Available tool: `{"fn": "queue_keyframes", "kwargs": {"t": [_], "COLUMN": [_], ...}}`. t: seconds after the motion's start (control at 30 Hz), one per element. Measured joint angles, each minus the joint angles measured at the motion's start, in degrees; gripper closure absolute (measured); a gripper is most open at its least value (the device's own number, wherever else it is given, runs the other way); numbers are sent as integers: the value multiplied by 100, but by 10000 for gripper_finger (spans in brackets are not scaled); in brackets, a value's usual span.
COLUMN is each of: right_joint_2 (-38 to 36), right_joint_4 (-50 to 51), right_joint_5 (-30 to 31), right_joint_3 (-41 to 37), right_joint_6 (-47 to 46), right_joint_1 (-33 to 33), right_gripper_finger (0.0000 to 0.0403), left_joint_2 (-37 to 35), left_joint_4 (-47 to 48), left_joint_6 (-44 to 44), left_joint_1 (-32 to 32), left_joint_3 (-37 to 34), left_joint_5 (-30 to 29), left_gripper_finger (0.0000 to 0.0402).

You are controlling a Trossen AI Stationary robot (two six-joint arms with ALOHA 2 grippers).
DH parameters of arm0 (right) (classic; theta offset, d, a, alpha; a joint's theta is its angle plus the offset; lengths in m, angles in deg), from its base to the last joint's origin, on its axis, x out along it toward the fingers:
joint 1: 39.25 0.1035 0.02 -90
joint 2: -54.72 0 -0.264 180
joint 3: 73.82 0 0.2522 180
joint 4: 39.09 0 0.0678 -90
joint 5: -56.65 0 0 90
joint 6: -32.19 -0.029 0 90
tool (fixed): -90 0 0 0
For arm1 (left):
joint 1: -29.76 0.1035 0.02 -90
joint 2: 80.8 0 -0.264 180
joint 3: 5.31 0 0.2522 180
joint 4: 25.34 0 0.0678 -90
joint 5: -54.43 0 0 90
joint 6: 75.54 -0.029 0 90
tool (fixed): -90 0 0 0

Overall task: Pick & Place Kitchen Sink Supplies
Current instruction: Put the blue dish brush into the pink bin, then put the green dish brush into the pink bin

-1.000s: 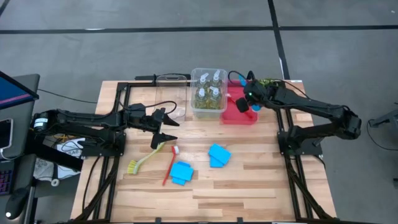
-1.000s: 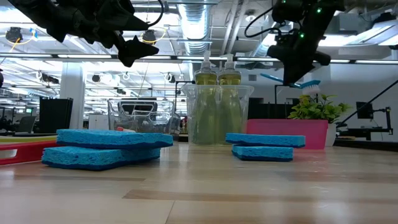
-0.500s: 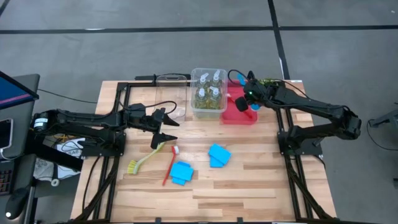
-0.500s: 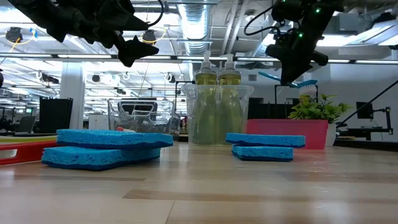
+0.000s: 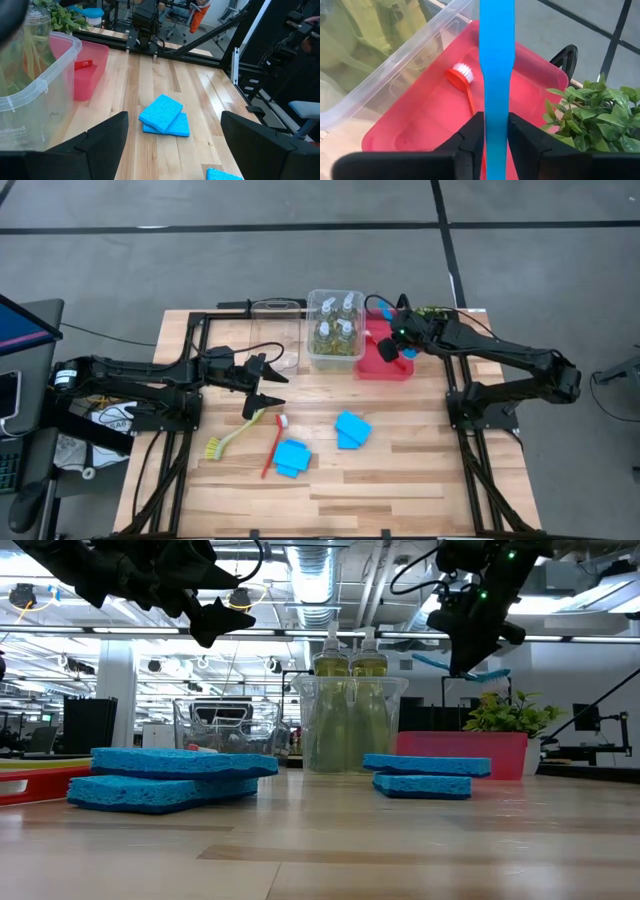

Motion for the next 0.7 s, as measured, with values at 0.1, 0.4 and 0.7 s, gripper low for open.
{"fn": "queue_keyframes", "kwargs": {"t": [0.1,0.4,0.7], "right_joint_2": [0,-22,-512], "right_joint_4": [-4,33,78], "right_joint_5": [4,33,1098], "right_joint_3": [0,-1,-4], "right_joint_6": [0,119,138], "right_joint_1": [0,8,1035], "right_gripper_finger": [302,223,211], "left_joint_2": [0,0,0], "left_joint_4": [0,2,173], "left_joint_6": [0,0,254], "left_joint_1": [-1,0,0], "left_joint_3": [0,0,2], "left_joint_5": [1,1,15], "left_gripper_finger": [82,82,82]}}
